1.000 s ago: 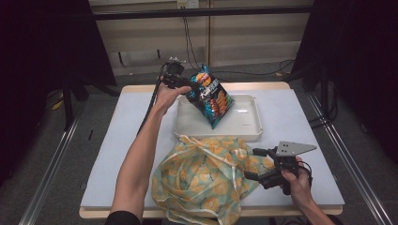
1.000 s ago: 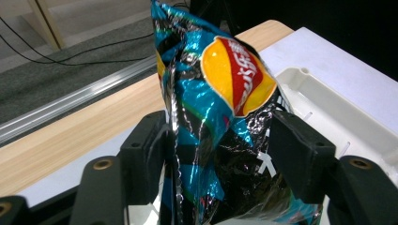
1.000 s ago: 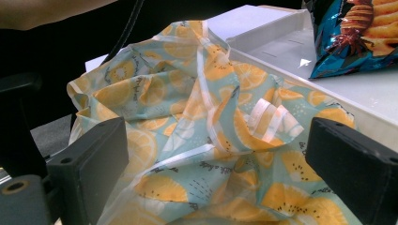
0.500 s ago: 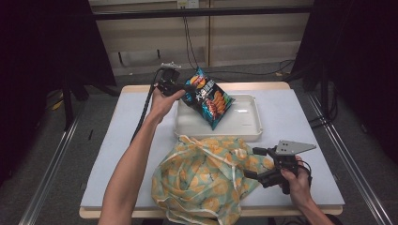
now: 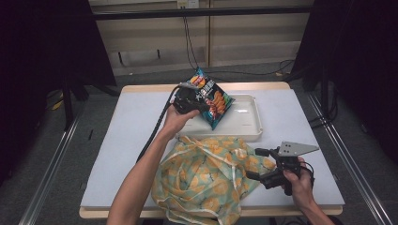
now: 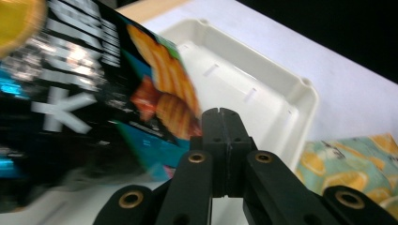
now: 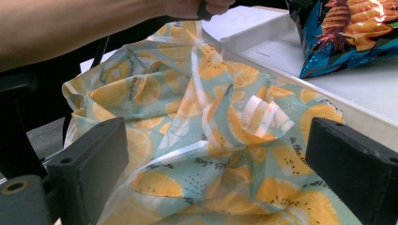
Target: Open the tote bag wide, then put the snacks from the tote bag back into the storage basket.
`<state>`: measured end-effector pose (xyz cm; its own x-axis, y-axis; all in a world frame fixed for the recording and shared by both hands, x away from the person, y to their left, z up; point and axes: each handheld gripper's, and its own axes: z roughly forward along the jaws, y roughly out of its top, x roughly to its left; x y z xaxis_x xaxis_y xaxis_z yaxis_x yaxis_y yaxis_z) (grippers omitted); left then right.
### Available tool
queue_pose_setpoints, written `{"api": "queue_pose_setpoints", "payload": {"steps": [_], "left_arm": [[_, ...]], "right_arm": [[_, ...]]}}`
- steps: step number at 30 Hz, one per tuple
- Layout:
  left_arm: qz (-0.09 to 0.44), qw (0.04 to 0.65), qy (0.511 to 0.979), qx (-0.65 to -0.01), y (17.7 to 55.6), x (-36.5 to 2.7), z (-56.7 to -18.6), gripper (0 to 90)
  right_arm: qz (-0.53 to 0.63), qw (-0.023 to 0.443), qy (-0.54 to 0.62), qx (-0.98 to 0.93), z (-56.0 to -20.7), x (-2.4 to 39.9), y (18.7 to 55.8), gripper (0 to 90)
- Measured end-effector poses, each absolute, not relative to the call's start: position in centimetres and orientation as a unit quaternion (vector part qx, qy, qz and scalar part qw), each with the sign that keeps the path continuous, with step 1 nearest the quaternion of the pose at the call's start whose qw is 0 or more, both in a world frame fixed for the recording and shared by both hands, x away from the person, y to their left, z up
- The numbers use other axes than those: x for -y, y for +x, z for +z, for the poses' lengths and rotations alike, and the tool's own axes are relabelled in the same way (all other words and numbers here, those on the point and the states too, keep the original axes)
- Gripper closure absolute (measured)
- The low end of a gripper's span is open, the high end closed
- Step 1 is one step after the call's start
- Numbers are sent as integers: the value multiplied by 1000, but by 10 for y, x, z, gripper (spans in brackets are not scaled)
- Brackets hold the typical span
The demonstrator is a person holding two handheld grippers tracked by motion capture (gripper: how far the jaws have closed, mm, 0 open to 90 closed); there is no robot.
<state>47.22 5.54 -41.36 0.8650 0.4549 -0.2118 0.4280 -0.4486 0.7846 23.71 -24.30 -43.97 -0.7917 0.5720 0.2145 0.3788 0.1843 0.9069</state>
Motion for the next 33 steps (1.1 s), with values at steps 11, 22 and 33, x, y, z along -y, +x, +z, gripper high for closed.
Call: {"api": "queue_pose_setpoints", "payload": {"steps": [11, 22, 33], "left_arm": [[-1, 412, 882, -230, 461, -35, -432, 900], [-3, 344, 912, -224, 476, -11, -437, 900], [-25, 333, 909, -251, 489, -10, -456, 900]], "right_arm": [[555, 89, 311, -766, -440, 241, 238, 46], [555, 91, 311, -766, -440, 239, 239, 36], [555, 90, 316, -764, -441, 240, 241, 28]]}}
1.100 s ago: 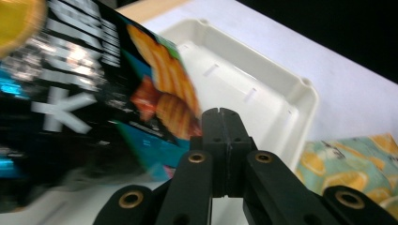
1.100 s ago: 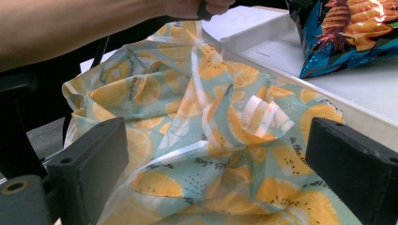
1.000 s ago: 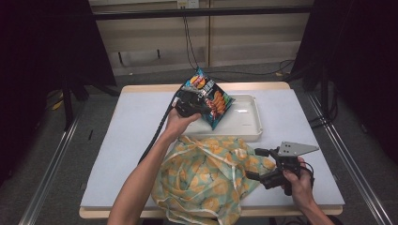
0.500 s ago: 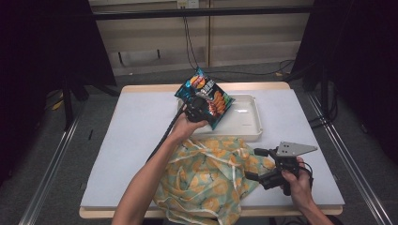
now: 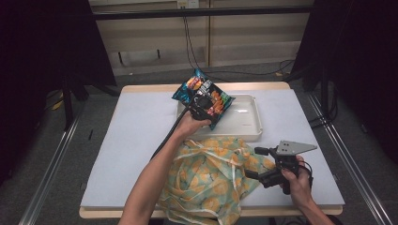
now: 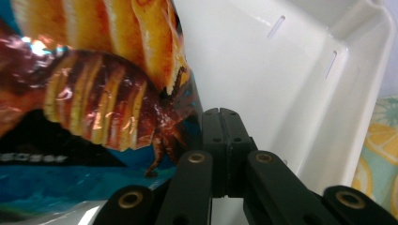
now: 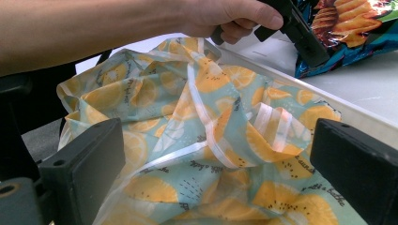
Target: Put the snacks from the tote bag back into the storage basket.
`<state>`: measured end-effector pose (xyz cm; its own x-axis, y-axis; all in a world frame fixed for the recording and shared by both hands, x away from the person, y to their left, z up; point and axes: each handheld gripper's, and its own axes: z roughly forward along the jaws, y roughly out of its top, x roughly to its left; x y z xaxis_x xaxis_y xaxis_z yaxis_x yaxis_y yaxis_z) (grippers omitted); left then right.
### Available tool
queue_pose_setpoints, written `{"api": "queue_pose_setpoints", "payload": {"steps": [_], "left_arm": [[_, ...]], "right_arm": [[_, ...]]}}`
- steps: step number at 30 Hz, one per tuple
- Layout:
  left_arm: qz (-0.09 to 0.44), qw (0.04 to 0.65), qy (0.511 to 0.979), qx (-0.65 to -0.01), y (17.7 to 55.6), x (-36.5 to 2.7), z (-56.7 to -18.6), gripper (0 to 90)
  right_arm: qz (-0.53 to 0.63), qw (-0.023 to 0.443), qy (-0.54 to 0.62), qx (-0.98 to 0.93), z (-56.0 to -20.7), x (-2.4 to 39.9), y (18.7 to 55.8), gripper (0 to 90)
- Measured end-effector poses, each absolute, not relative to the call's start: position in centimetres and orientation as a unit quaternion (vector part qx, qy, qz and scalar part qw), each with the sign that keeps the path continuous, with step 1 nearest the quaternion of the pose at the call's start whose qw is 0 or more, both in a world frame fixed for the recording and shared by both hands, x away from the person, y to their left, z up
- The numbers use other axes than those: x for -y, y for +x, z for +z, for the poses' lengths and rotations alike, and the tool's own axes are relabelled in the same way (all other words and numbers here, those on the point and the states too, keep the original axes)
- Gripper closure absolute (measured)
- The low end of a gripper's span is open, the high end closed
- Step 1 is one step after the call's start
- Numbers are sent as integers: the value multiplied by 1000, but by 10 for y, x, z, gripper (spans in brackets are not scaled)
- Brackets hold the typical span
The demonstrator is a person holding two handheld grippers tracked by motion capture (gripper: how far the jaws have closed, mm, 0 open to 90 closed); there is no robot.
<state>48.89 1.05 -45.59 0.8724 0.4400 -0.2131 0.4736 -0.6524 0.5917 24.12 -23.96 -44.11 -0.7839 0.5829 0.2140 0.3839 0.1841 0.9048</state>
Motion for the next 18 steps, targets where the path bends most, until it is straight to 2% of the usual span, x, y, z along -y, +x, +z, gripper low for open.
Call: {"api": "queue_pose_setpoints", "payload": {"steps": [18], "left_arm": [[-30, 325, 904, -275, 494, -37, -459, 896]], "right_arm": [[551, 86, 315, -768, -445, 240, 240, 29]]}}
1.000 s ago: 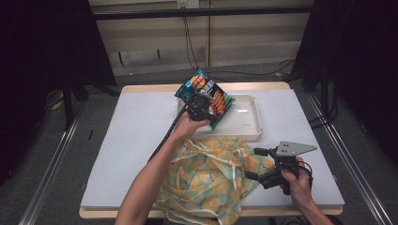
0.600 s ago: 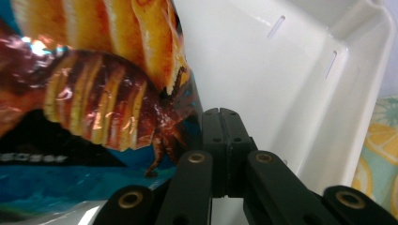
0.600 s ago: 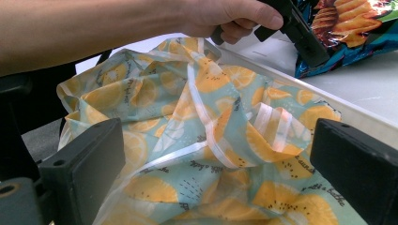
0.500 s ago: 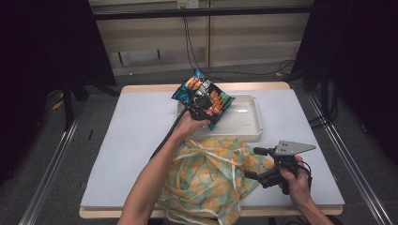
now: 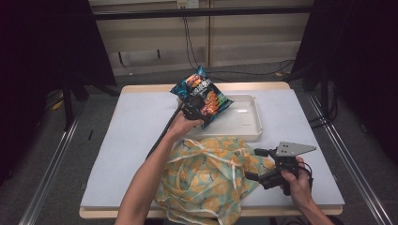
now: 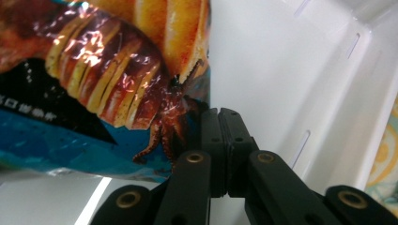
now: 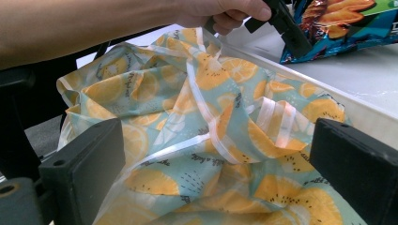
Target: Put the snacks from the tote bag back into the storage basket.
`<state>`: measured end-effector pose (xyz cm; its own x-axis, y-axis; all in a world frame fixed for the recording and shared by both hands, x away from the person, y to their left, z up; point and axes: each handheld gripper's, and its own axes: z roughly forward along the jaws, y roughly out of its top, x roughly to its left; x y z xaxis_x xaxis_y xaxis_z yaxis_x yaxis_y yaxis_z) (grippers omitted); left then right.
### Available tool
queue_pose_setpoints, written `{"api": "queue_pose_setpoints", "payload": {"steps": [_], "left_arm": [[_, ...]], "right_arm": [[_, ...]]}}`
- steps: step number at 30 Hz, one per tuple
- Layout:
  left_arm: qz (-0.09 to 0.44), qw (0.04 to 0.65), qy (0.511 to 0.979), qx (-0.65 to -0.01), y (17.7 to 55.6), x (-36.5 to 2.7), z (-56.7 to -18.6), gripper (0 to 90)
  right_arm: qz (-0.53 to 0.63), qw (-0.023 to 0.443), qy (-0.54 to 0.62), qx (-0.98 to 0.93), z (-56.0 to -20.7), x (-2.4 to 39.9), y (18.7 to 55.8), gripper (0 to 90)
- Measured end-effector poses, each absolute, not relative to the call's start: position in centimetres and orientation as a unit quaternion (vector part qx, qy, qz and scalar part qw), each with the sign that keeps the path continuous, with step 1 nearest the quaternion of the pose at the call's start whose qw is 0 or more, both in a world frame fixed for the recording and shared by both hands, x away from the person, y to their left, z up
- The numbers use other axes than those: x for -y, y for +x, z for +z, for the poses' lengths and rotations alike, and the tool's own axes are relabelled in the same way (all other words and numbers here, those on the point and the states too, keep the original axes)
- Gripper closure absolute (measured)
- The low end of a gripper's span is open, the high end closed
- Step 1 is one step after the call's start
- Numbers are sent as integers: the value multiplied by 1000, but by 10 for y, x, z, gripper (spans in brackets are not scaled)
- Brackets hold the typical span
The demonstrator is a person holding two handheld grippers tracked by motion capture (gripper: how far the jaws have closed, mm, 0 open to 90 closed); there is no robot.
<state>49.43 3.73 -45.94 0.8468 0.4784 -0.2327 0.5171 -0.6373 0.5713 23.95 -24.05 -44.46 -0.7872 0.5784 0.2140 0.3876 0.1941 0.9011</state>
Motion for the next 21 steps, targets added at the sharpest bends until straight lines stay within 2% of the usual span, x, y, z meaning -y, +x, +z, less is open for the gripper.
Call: {"api": "queue_pose_setpoints", "payload": {"steps": [21], "left_arm": [[-12, 326, 894, -308, 500, -72, -457, 836]], "right_arm": [[551, 85, 313, -769, -444, 238, 241, 23]]}}
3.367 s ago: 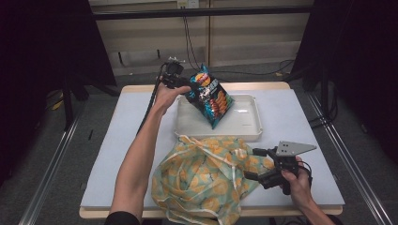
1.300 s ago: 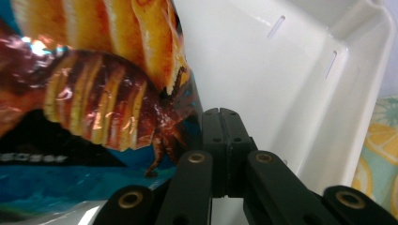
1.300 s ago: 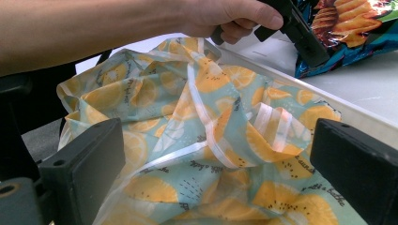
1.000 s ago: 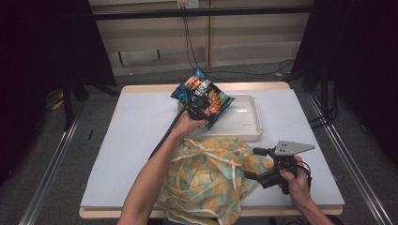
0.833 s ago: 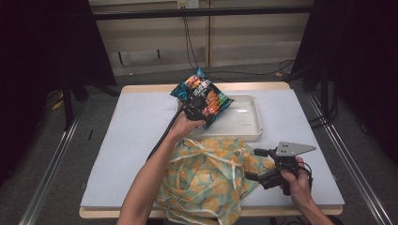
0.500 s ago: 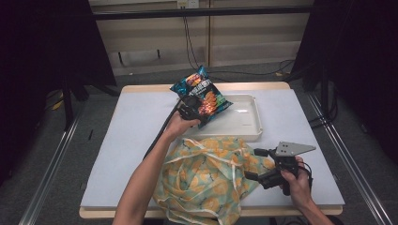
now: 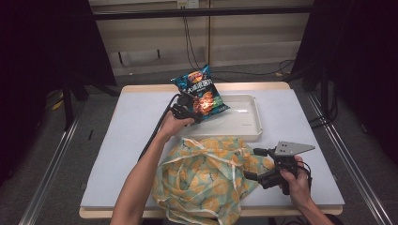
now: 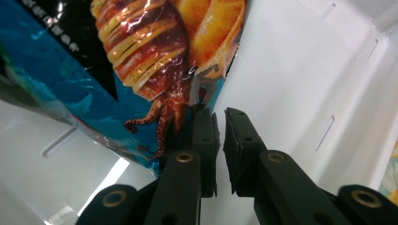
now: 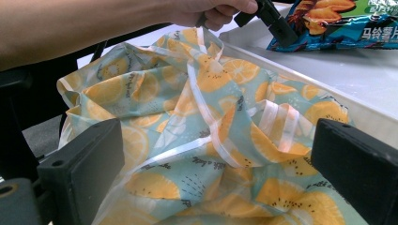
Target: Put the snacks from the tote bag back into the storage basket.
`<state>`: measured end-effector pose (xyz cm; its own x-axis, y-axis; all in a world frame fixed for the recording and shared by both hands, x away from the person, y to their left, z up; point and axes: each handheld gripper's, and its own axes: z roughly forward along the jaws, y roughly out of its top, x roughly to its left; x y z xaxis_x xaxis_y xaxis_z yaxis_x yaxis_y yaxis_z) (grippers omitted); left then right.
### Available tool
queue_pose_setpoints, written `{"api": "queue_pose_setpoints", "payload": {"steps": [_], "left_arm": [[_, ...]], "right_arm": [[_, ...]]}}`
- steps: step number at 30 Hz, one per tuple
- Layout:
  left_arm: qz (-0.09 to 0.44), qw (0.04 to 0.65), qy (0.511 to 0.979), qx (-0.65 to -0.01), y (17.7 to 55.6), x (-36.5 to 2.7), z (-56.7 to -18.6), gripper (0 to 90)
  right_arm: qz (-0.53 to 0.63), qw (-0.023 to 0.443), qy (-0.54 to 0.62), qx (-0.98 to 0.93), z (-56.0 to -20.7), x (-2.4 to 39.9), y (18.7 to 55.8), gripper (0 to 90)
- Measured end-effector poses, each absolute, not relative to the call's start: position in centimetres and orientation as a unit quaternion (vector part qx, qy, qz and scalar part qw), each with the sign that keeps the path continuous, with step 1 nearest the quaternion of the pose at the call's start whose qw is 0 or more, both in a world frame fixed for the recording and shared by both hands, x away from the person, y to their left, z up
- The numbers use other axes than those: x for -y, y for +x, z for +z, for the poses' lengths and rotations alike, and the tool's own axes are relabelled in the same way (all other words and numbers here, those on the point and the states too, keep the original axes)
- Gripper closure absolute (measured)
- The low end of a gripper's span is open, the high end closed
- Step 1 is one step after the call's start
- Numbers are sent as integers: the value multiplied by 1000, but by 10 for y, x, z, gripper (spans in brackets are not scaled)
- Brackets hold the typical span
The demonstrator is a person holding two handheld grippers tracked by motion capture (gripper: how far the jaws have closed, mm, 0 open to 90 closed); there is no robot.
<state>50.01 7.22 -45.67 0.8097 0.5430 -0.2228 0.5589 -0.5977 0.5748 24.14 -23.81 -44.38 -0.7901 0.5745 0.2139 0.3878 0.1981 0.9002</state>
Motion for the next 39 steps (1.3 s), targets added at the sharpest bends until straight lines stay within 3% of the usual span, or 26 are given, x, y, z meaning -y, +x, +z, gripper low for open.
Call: {"api": "queue_pose_setpoints", "payload": {"steps": [6, 39], "left_arm": [[-13, 323, 895, -307, 503, -78, -457, 899], [6, 353, 858, -372, 507, -97, -459, 900]], "right_arm": [[551, 85, 313, -769, -444, 238, 241, 24], [551, 84, 321, -766, -444, 239, 243, 23]]}}
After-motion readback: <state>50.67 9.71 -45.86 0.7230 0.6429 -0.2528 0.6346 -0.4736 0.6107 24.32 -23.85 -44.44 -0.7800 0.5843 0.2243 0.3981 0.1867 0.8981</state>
